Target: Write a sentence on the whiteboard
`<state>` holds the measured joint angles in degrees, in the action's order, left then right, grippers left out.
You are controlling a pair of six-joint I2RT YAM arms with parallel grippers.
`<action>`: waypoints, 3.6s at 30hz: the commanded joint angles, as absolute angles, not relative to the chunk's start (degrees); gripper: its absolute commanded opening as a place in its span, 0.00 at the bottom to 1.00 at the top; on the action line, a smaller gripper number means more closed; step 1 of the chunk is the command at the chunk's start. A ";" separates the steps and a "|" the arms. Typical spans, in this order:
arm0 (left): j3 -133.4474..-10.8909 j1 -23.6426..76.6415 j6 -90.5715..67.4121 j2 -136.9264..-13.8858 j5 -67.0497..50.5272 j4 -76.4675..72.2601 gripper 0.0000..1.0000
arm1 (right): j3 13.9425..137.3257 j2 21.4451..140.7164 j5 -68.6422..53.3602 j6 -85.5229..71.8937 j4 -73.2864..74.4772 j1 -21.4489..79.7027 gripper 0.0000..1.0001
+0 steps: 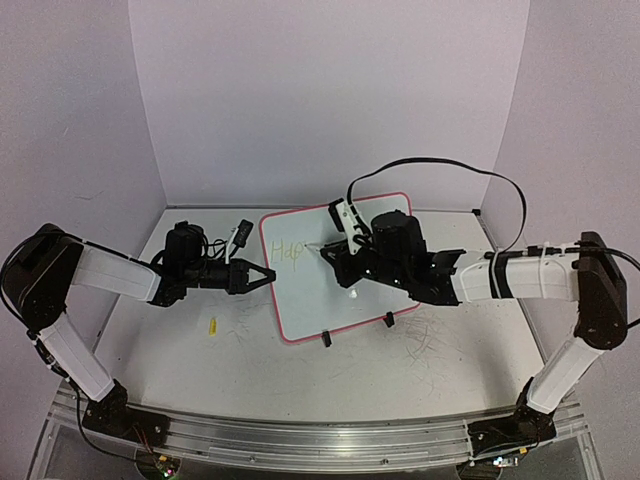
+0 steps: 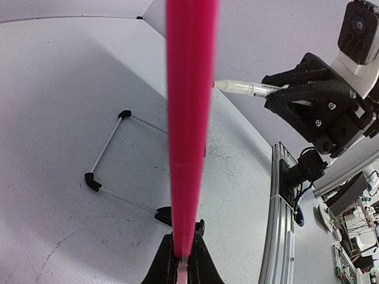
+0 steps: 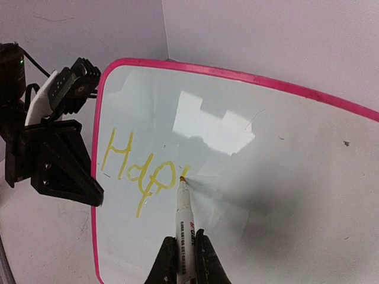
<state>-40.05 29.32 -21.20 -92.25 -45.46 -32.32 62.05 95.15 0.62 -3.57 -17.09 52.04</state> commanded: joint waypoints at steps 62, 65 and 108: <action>-41.57 29.55 -19.34 -90.11 -45.91 -31.73 0.00 | 64.73 95.66 1.19 -5.87 -18.79 52.19 0.00; -41.64 29.55 -19.34 -90.26 -45.88 -31.62 0.00 | 64.44 95.81 2.13 -6.13 -18.47 52.19 0.00; -42.43 29.53 -19.42 -90.76 -46.14 -31.28 0.00 | 63.29 96.69 1.92 -8.80 -17.23 52.50 0.00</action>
